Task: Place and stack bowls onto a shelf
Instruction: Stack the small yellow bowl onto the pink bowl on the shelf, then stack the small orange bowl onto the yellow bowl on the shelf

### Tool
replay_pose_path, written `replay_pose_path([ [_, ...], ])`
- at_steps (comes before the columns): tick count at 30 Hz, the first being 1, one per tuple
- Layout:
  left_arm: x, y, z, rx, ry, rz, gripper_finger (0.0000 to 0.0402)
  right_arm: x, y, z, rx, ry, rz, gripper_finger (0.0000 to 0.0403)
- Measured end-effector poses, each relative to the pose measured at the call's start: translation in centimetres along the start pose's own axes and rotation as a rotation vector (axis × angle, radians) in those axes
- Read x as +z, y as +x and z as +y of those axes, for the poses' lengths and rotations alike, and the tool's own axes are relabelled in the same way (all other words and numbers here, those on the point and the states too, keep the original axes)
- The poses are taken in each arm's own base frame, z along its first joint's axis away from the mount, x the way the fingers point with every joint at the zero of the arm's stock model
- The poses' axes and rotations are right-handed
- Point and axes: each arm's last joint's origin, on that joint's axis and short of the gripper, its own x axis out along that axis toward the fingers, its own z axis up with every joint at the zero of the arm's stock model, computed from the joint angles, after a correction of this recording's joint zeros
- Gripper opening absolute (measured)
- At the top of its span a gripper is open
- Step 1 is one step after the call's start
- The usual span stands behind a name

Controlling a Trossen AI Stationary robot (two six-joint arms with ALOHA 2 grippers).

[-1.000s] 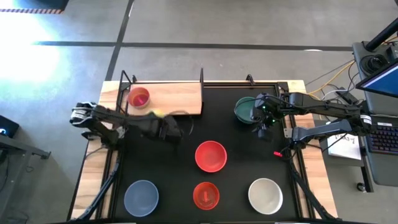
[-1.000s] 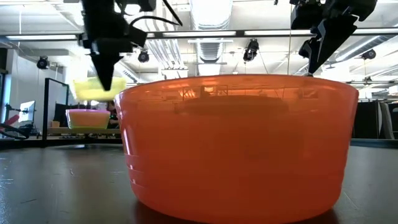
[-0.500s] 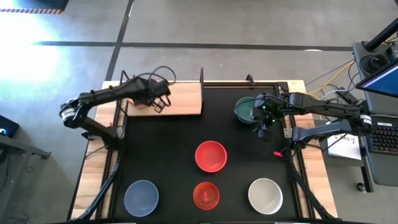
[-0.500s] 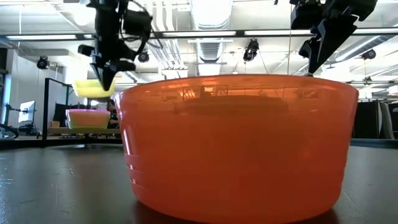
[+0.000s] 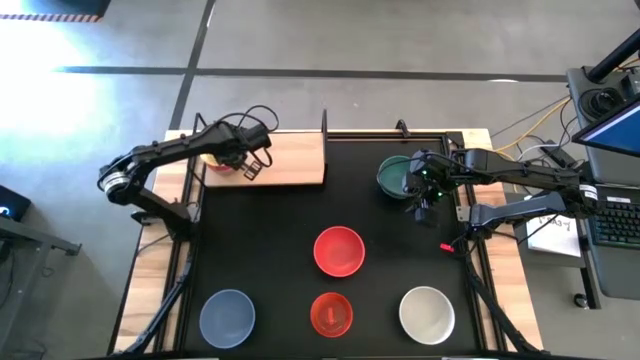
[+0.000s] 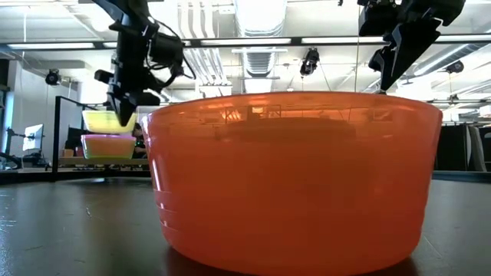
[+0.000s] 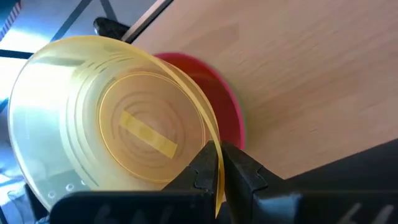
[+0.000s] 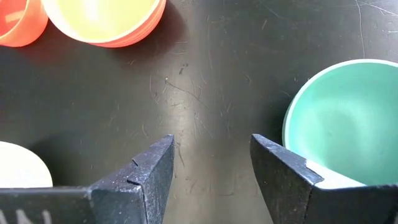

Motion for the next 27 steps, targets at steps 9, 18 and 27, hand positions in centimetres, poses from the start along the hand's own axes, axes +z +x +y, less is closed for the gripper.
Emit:
replay_pose_path([
  [9, -0.2, 1.2, 0.0, -0.001, -0.021, 0.006, 0.0, 0.0, 0.0, 0.0, 0.0, 0.0, 0.0, 0.0199],
  [18, -0.2, 1.6, -0.2, -0.002, -0.028, -0.008, 0.0049, 0.0, 0.0, 0.0, 0.0, -0.001, 0.0, 0.0199],
  [27, -0.2, 1.3, 0.1, 0.008, -0.022, 0.002, 0.0097, 0.0, 0.0, 0.0, 0.0, 0.002, 0.001, 0.0199],
])
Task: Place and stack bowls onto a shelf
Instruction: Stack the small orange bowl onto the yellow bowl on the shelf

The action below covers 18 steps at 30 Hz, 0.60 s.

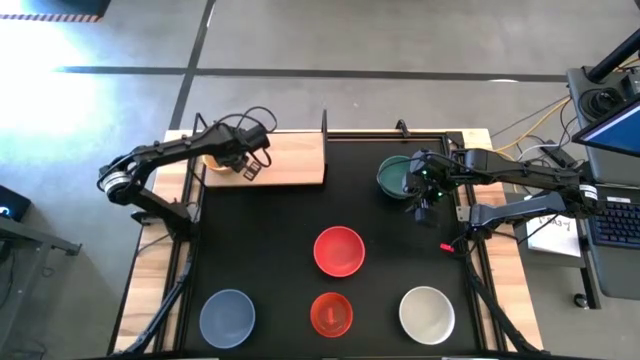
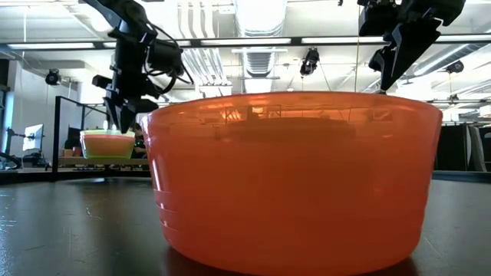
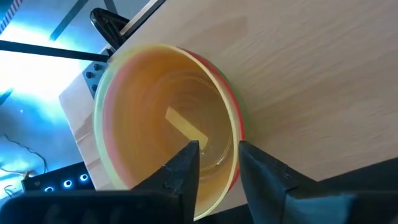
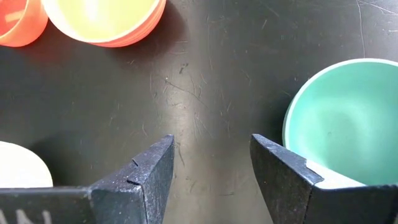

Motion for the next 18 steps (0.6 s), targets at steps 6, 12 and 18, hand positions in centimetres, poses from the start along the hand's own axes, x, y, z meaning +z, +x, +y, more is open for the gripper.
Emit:
replay_pose_path([
  [6, 0.8, -1.4, 0.4, -0.014, -0.017, -0.035, 0.0104, 0.0, 0.0, 0.0, 0.004, 0.021, 0.0, 0.0199],
  [12, 1.0, -3.6, -0.6, -0.067, -0.013, -0.133, 0.0104, 0.7, 0.0, 0.3, 0.111, 0.119, -0.068, 0.0199],
  [18, -1.0, -6.5, -5.2, -0.191, 0.038, -0.276, 0.0104, 1.3, 0.0, 0.9, 0.226, 0.179, -0.111, 0.0199],
])
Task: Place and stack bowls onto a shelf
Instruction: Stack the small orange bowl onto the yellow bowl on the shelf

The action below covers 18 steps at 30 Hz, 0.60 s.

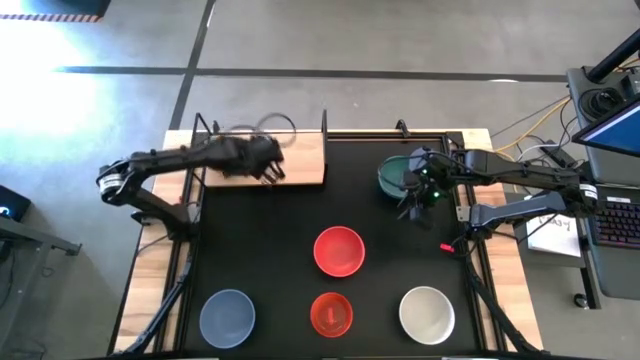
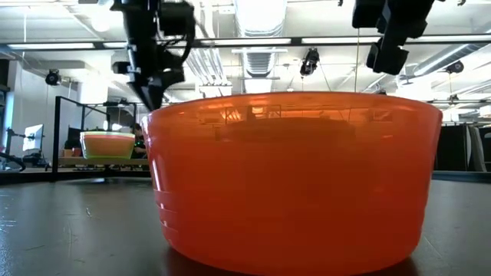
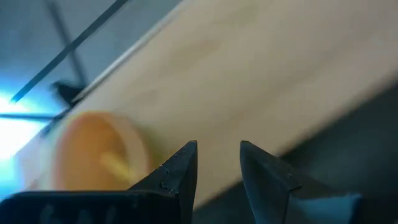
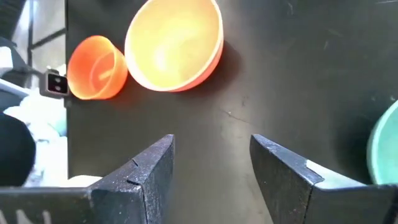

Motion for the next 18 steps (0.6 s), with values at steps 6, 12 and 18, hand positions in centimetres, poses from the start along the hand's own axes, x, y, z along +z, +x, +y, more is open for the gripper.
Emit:
replay_pose_path([
  [6, -2.7, -3.9, -6.5, -0.224, 0.107, -0.17, 0.0104, 0.5, 1.1, 1.2, 0.044, 0.08, 0.0, 0.0199],
  [12, -7.1, -7.5, -9.9, -0.376, 0.137, -0.196, 0.0104, 0.8, 3.0, 3.6, 0.113, 0.101, 0.017, 0.0199],
  [18, -10.2, -9.8, -11.3, -0.463, 0.129, -0.198, 0.0103, 0.8, 5.9, 6.5, 0.081, 0.15, 0.012, 0.0199],
])
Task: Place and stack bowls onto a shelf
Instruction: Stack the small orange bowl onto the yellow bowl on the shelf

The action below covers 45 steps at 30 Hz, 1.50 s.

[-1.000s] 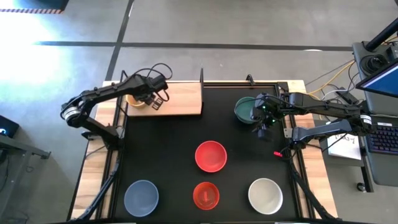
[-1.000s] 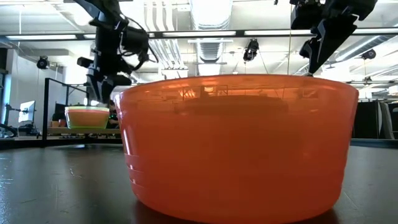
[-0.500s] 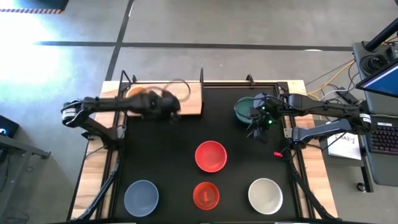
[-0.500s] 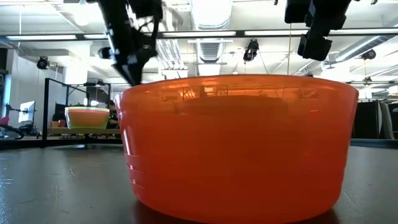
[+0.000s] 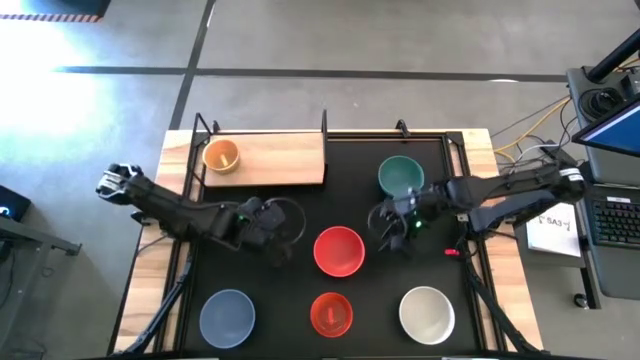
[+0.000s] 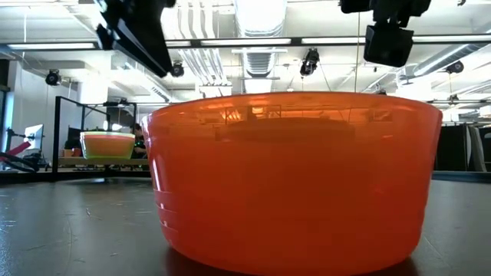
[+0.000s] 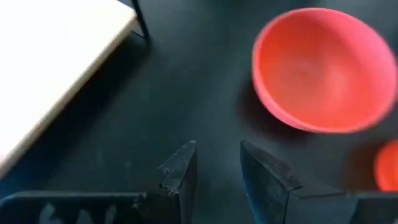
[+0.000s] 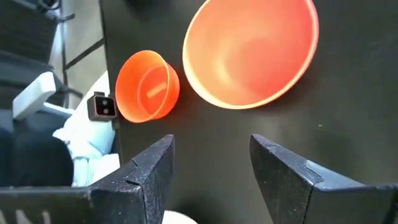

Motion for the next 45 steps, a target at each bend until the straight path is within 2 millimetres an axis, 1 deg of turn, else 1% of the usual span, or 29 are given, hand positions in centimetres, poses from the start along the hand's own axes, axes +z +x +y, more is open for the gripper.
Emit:
replay_pose_path([
  [4, -1.1, -0.9, -1.0, -0.034, -0.011, -0.004, 0.0103, -0.5, 2.7, 1.3, -0.058, 0.124, -0.01, 0.0199],
  [10, -2.5, -1.9, -2.0, -0.078, -0.006, 0.001, 0.0103, -1.3, 6.8, 2.2, -0.095, 0.274, 0.034, 0.0199],
  [17, -3.4, -2.6, -2.8, -0.113, 0.026, 0.004, 0.0103, -2.3, 10.7, 3.8, -0.042, 0.325, 0.051, 0.0199],
  [20, -3.7, -2.8, -2.9, -0.12, 0.036, 0.004, 0.0103, -2.7, 12.3, 4.3, -0.033, 0.335, 0.029, 0.0199],
  [25, -4.0, -3.0, -3.1, -0.129, 0.055, 0.005, 0.0103, -3.7, 14.4, 4.5, -0.087, 0.355, 0.02, 0.0199],
  [27, -4.1, -3.2, -3.2, -0.137, 0.074, 0.009, 0.0103, -3.9, 15.2, 4.9, -0.099, 0.353, 0.016, 0.0199],
  [31, -4.4, -3.4, -3.3, -0.148, 0.089, 0.015, 0.0103, -3.6, 16.6, 6.3, -0.095, 0.338, 0.009, 0.0198],
  [34, -4.6, -3.5, -3.4, -0.157, 0.114, 0.021, 0.0103, -3.2, 18.1, 7.1, -0.113, 0.322, 0.014, 0.0198],
  [37, -4.6, -3.5, -3.4, -0.157, 0.131, 0.023, 0.0103, -2.8, 19.0, 7.4, -0.18, 0.301, 0.027, 0.0198],
  [40, -4.7, -3.6, -3.5, -0.159, 0.152, 0.023, 0.0103, -2.6, 19.6, 7.3, -0.274, 0.286, 0.045, 0.0198],
  [45, -5.0, -3.7, -3.5, -0.166, 0.177, 0.026, 0.0103, -2.3, 20.7, 7.6, -0.318, 0.262, 0.062, 0.0198],
])
